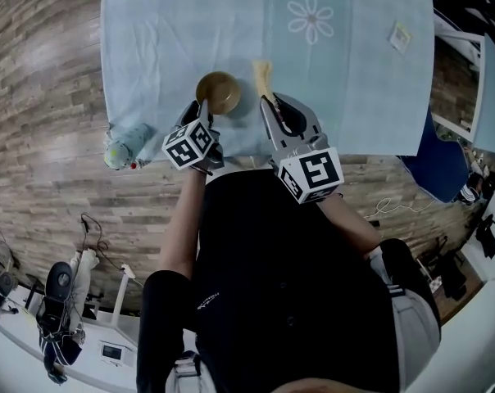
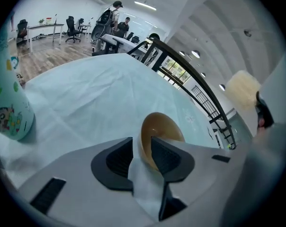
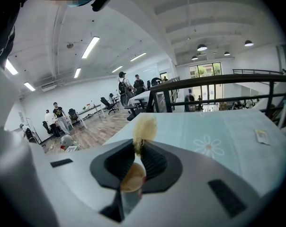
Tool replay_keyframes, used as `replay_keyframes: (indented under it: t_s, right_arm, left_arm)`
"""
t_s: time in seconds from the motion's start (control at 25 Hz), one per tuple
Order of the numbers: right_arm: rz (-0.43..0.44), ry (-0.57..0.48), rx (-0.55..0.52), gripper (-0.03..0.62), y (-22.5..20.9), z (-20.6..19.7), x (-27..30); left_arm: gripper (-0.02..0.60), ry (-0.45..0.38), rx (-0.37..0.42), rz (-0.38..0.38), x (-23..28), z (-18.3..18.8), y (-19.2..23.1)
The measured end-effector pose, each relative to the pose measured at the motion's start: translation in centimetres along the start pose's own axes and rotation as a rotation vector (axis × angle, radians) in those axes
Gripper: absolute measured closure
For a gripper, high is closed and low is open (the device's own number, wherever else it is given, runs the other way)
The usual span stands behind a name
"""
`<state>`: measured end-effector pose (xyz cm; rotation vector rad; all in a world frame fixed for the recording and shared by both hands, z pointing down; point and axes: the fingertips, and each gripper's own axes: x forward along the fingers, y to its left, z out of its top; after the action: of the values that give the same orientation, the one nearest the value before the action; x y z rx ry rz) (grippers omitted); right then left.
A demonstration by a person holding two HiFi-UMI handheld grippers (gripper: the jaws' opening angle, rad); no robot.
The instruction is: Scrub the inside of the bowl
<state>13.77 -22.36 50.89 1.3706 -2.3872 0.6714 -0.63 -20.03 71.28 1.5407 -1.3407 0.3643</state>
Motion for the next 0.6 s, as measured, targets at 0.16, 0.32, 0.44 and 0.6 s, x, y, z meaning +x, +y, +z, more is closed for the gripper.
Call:
replay_keyframes:
  t_s: [0.16, 0.32, 0.44, 0.6]
  right_arm:
    - [0.004, 0.006, -0.004, 0.551, 0.0, -0.4, -0.2]
    - [0.009, 0.002, -0.010, 0.551, 0.8, -0.5, -0.3]
    - [0.013, 0.000, -0.015, 0.551, 1.9, -0.6, -0.8]
    - [0.049, -0.025, -0.031, 0.551, 4.7, -0.1, -1.9]
  left_arm:
    - [0.543, 0.006, -0.050, 0.040, 0.0, -0.7, 0.5]
    - [0.557, -0.009, -0.057, 0.051, -0.8, 0.0, 0.5]
    - [0.557, -0.045, -0.058, 0.035, -2.6, 0.6, -0.3]
    - [0.557, -0.131, -0.048, 0.006, -6.9, 2.3, -1.8]
